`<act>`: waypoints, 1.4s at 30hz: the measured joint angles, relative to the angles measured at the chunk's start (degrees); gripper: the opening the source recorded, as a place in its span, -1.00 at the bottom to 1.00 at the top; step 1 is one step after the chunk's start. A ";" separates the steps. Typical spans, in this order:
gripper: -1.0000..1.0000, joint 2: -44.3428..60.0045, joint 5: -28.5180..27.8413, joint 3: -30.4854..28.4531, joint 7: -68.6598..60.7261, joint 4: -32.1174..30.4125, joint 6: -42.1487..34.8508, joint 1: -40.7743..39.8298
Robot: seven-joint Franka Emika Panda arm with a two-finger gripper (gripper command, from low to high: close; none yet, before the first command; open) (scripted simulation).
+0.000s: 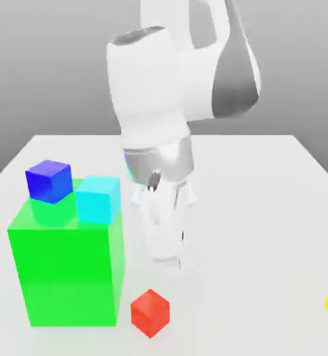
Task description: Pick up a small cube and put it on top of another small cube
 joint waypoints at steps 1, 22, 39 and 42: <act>0.00 1.04 -1.12 -0.14 3.63 -0.51 0.82 0.01; -1.00 20.50 -6.20 -12.56 31.65 -2.46 16.50 11.10; -1.00 11.29 -11.47 -29.82 22.63 -0.78 3.91 29.78; -1.00 12.18 -15.30 -27.92 14.40 2.72 0.81 30.14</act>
